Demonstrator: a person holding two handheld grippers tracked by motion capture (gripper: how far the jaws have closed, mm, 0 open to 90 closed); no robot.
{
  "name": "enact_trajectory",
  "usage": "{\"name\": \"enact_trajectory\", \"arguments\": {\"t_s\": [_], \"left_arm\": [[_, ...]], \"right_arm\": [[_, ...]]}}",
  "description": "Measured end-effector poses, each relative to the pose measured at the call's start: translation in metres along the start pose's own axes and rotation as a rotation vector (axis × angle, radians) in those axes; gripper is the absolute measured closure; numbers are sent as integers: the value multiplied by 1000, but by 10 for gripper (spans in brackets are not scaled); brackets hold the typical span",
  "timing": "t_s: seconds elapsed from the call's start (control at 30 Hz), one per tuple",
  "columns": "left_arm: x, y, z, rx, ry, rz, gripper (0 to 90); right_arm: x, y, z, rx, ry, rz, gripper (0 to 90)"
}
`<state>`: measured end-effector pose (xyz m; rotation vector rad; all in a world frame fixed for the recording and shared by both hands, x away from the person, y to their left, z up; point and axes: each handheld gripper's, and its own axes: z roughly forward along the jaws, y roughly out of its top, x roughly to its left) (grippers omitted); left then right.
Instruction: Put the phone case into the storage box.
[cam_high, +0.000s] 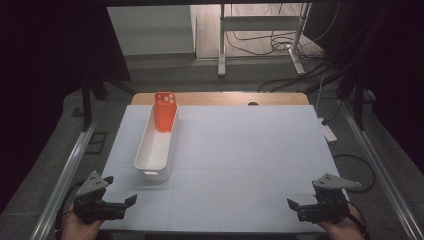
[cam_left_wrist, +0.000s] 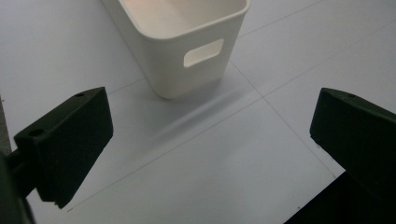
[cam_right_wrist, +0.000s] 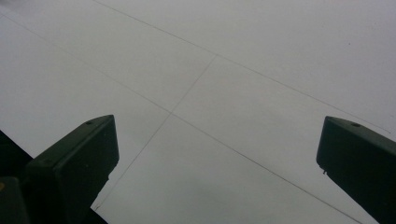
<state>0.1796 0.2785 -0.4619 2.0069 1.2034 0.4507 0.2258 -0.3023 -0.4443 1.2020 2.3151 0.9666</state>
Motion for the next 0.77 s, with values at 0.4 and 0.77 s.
{"name": "enact_trajectory", "arguments": {"t_s": [0.4, 0.77], "left_arm": [[-1, -5, 1, 24, 11, -1, 0], [1, -5, 4, 50, 12, -21, 5]], "right_arm": [[0, 0, 0, 3, -1, 0, 0], [0, 0, 1, 4, 0, -3, 0]]}}
